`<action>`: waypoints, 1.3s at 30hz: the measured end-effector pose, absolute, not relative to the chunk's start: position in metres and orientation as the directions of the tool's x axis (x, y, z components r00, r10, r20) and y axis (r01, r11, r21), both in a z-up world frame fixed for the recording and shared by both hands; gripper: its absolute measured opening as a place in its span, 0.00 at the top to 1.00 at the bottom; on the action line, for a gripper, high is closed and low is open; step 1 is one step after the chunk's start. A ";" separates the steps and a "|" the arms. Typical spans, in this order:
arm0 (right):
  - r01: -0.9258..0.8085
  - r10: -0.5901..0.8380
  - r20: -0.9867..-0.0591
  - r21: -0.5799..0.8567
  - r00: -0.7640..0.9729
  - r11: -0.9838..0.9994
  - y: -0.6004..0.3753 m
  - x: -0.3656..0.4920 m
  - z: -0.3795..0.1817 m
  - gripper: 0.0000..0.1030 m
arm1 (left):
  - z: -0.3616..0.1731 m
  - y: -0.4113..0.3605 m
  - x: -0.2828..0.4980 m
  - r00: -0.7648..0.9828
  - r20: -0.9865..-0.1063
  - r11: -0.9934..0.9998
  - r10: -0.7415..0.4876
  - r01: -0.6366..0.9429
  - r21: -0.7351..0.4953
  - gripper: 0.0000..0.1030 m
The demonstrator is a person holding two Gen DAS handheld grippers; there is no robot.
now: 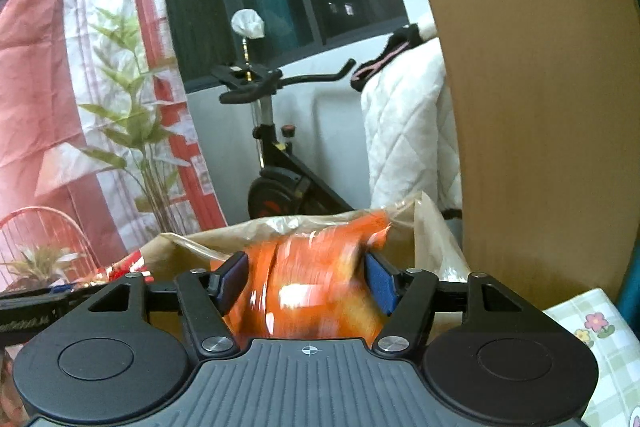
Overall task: Organize snacks
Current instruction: 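Carry both packets over the box and open both grippers inside, then reach the left gripper to the yellow packet while the right gripper reaches the peanut packet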
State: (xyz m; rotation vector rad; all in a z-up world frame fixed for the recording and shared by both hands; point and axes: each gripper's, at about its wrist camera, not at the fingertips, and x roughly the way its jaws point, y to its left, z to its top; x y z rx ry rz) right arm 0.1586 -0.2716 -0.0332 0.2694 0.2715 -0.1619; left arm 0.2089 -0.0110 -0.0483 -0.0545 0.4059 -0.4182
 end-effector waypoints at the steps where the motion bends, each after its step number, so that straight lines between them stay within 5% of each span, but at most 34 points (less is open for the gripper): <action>1: 0.187 -0.114 -0.282 0.246 0.953 0.951 -0.272 0.156 -0.033 0.25 | -0.048 -0.009 0.209 0.835 -0.372 0.913 -0.406 0.383 -0.136 0.43; 16: 0.043 0.013 -0.335 0.159 0.942 0.986 -0.259 0.070 -0.031 0.34 | -0.039 0.031 0.160 0.828 -0.403 0.918 -0.390 0.382 -0.105 0.42; 28: 0.050 0.035 -0.360 0.222 0.932 0.974 -0.245 0.015 -0.062 0.37 | -0.073 0.047 0.122 0.760 -0.494 0.902 -0.422 0.409 -0.142 0.42; 39: 0.008 0.087 -0.586 0.157 0.805 0.988 -0.224 0.051 -0.142 0.70 | -0.125 0.033 0.120 0.660 -0.592 0.877 -0.463 0.439 -0.197 0.57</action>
